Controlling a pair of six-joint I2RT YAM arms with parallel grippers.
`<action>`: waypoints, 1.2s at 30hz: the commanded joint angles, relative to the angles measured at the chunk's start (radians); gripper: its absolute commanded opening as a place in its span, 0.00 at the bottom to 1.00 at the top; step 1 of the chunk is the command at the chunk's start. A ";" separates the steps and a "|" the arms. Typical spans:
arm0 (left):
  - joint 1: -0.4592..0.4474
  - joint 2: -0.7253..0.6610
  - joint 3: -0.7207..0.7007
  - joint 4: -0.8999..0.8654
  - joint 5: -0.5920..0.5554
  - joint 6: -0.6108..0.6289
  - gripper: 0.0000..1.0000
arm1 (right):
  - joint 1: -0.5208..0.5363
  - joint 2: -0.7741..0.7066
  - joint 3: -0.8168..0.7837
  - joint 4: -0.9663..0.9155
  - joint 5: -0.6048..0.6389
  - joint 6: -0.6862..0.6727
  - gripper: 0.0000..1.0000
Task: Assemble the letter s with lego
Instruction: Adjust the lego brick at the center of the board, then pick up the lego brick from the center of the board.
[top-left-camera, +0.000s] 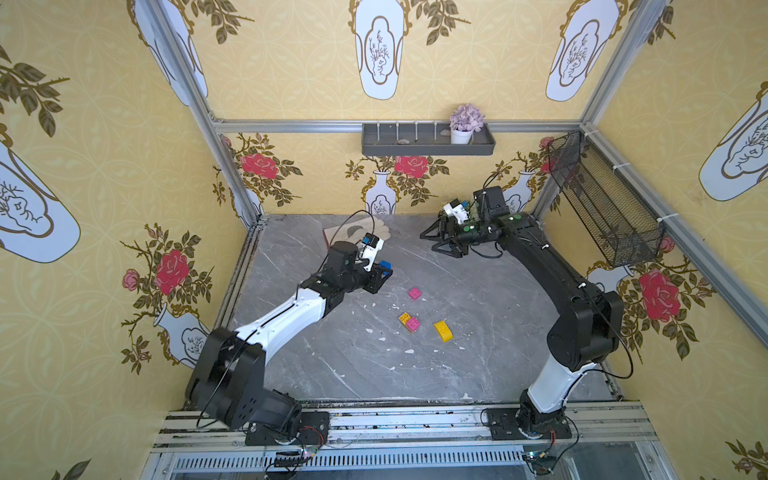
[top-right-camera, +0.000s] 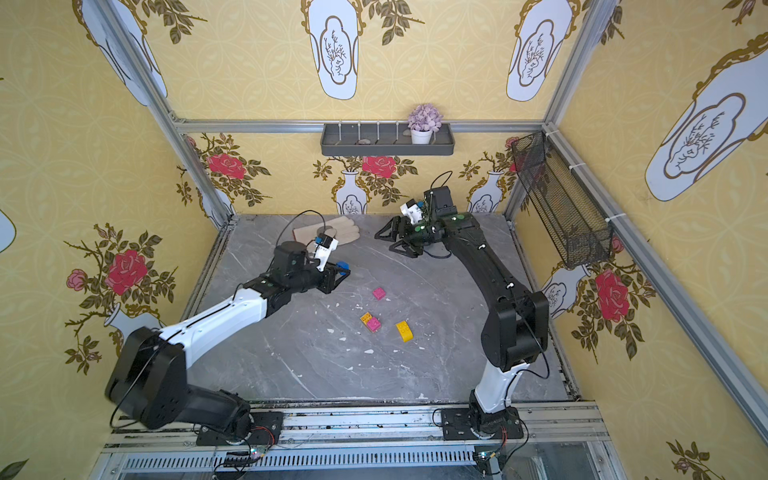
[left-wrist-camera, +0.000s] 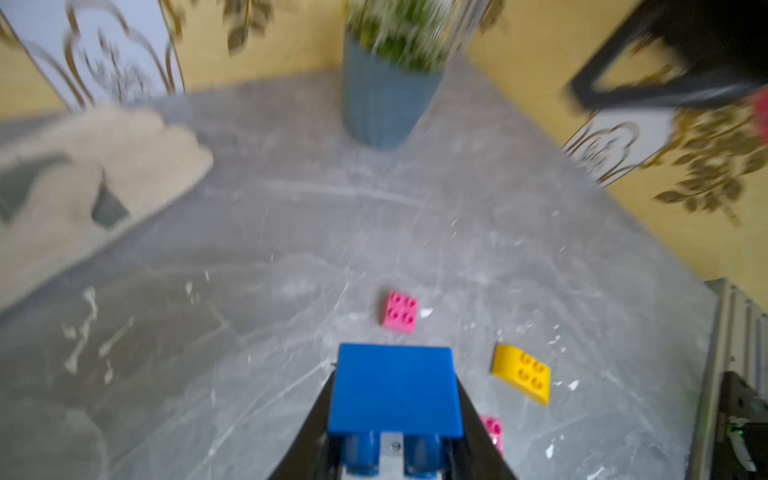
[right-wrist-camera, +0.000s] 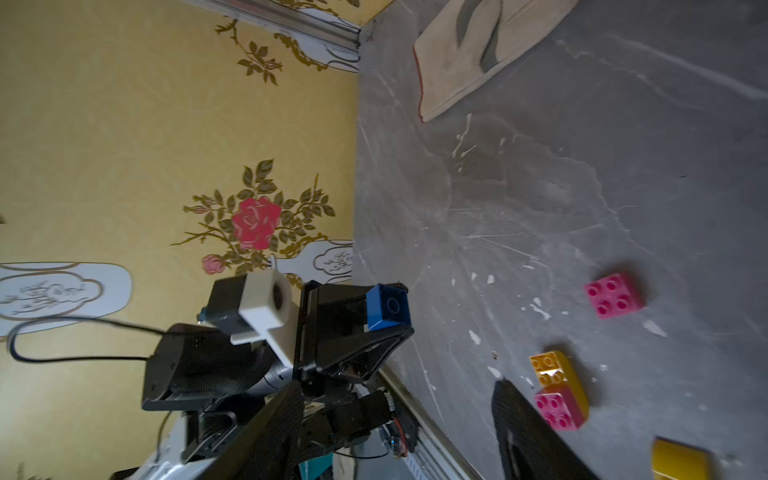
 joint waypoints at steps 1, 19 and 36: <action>-0.020 0.169 0.107 -0.383 -0.125 -0.025 0.26 | 0.002 0.021 0.026 -0.204 0.219 -0.166 0.73; -0.059 0.650 0.632 -0.778 -0.116 -0.009 0.47 | 0.078 0.062 0.018 -0.225 0.320 -0.217 0.73; 0.178 0.077 0.140 -0.489 -0.082 -0.113 0.64 | 0.226 0.401 0.265 -0.324 0.445 -0.354 0.73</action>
